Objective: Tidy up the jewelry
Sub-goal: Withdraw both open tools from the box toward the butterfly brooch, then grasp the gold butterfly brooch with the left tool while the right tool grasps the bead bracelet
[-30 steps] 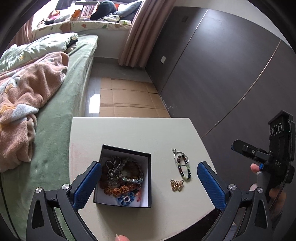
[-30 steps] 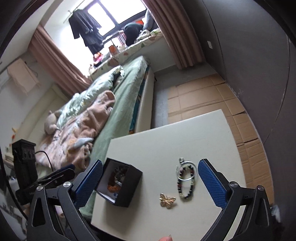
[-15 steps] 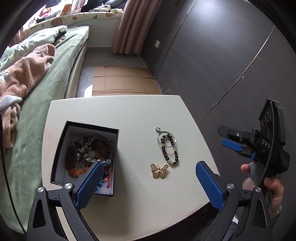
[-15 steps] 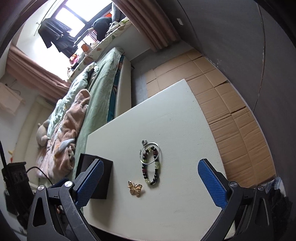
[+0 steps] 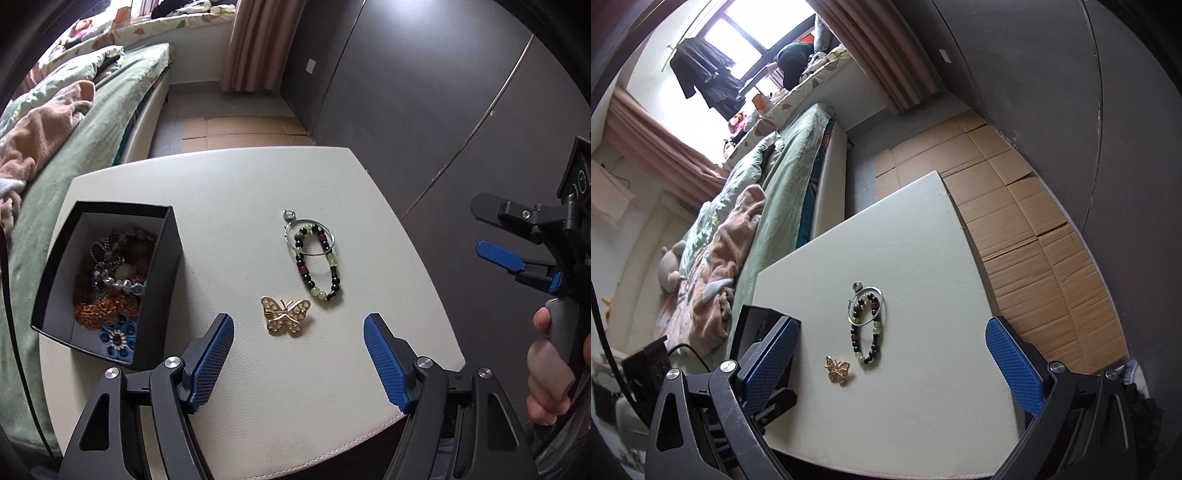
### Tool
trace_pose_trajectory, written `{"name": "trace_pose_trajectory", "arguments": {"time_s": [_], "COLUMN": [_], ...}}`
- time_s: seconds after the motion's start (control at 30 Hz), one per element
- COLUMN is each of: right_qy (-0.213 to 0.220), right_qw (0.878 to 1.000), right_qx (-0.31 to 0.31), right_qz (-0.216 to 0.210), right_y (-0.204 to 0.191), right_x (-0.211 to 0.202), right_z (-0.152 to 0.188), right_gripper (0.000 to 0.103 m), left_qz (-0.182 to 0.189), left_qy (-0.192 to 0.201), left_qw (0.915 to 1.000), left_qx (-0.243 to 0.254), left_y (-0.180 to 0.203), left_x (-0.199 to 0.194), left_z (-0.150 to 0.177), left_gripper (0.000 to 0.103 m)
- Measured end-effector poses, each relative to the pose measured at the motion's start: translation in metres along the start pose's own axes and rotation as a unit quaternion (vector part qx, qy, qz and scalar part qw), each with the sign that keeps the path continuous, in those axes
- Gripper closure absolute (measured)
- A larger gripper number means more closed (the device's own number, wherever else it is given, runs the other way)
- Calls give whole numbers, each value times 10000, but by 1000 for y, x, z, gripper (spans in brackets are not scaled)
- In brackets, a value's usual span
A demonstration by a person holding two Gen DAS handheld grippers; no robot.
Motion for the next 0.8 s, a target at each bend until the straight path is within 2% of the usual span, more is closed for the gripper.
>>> {"name": "trace_pose_trajectory", "arguments": {"time_s": [0.17, 0.23, 0.37, 0.5, 0.57, 0.6, 0.67, 0.77, 0.8], "right_qy": [102, 130, 180, 147, 134, 118, 88, -1, -73], "right_qw": [9999, 9998, 9997, 9998, 9999, 9999, 10000, 10000, 9999], "right_qx": [104, 151, 172, 108, 66, 50, 33, 63, 74], "right_qz": [20, 17, -16, -20, 8, 11, 18, 43, 49], "right_y": [10, 13, 15, 12, 11, 10, 10, 10, 10], "right_x": [-9, -11, -14, -13, -11, -10, -6, 4, 9], "right_z": [-2, -3, -4, -5, -4, -4, -4, -2, -1], "right_gripper": [0, 0, 0, 0, 0, 0, 0, 9, 19], "left_qz": [-397, -527, -727, -833, -913, -987, -852, -757, -758], "left_qy": [-145, -219, -364, -210, -189, -166, -217, -201, -148], "left_qw": [9989, 9980, 9960, 9956, 9948, 9941, 9955, 9964, 9965], "left_qx": [211, 259, 365, 378, 406, 414, 340, 333, 305], "left_y": [11, 13, 13, 11, 10, 8, 6, 0, -3], "left_x": [29, 40, 58, 60, 61, 61, 60, 53, 49], "left_z": [7, 10, 14, 9, 7, 7, 7, 5, 3], "left_gripper": [29, 34, 38, 40, 49, 64, 67, 67, 67]}}
Point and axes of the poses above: each gripper's, at about its wrist camera, not at the fingertips, and x roughly the way its jaws point, y to its right, z to its underside, the point moved 7 cm from there along x, roughly the way its jaws point, and after that the axes turned 15 degrees about -z, right-handed, at the moved point
